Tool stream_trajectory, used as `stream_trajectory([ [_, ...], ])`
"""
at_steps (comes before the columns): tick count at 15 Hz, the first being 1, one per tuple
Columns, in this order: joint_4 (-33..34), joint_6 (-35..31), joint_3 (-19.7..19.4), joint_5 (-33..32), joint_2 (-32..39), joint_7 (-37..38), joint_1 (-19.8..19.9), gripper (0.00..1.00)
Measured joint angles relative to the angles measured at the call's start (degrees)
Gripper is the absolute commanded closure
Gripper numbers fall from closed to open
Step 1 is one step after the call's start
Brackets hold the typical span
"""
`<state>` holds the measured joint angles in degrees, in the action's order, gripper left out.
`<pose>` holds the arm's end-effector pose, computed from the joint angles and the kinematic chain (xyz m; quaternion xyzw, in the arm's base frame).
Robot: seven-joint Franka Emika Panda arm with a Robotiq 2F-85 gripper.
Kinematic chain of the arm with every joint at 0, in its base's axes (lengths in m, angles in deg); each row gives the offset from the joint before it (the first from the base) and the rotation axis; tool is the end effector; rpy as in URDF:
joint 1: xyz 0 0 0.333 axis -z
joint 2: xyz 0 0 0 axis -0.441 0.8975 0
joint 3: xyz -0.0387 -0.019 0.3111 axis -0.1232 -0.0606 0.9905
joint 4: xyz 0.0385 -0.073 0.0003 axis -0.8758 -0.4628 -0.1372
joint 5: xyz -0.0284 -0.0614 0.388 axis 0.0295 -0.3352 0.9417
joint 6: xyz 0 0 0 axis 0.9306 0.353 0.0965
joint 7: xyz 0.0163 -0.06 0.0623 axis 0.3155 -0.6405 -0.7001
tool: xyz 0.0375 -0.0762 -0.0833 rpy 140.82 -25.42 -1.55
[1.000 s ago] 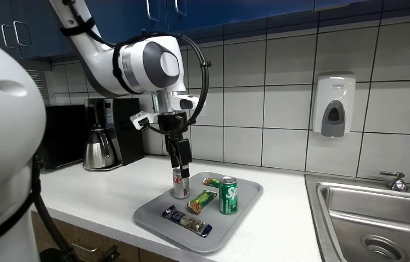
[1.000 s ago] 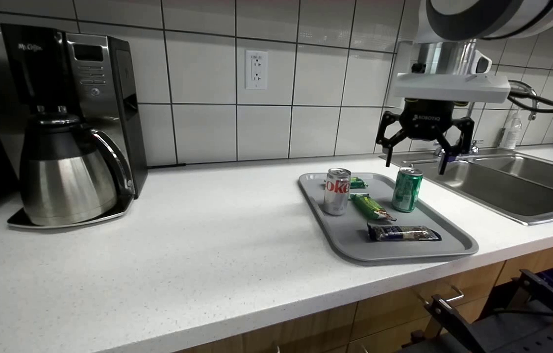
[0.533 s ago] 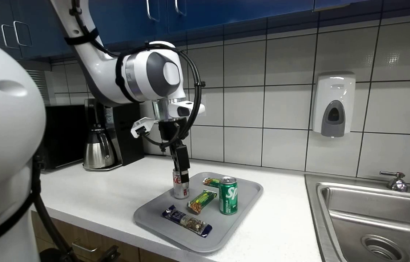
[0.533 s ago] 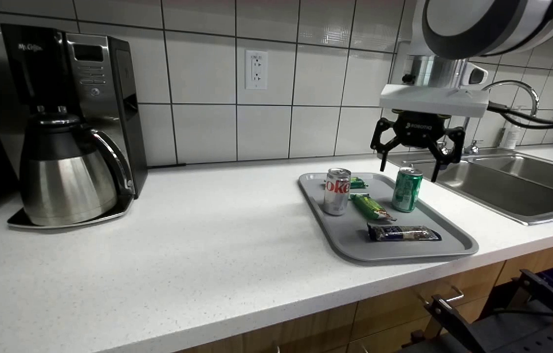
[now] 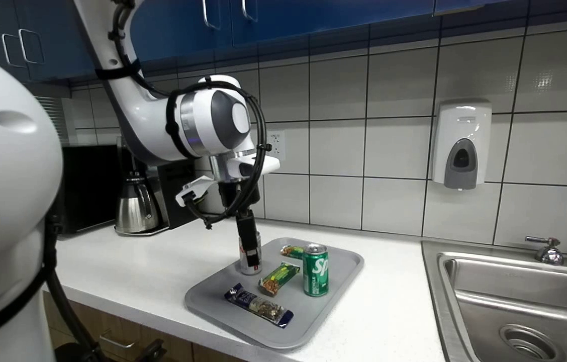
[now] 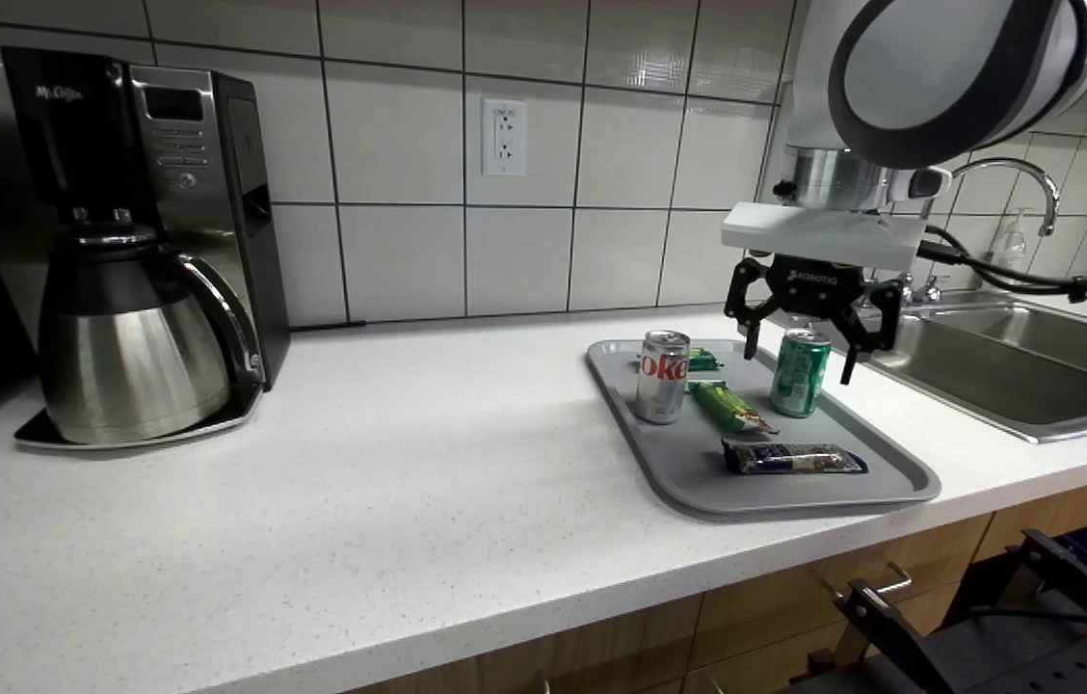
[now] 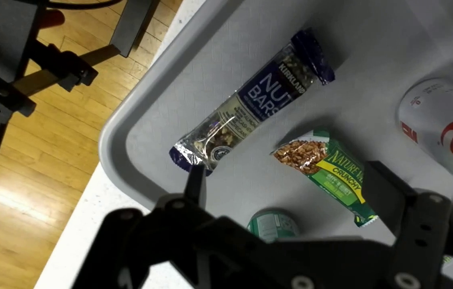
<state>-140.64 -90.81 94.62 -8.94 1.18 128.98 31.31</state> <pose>0.3901 0.0145 0.2368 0.8950 -0.4401 0.0584 0.0442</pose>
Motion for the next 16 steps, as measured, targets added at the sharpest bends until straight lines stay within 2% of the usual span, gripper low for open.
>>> stream_trajectory([
  [10,0.01,-1.30,-3.10,-8.76,5.23,13.19,0.00,0.00],
  [16,0.00,-4.18,-4.95,-10.41,8.83,17.72,-0.32,0.00],
])
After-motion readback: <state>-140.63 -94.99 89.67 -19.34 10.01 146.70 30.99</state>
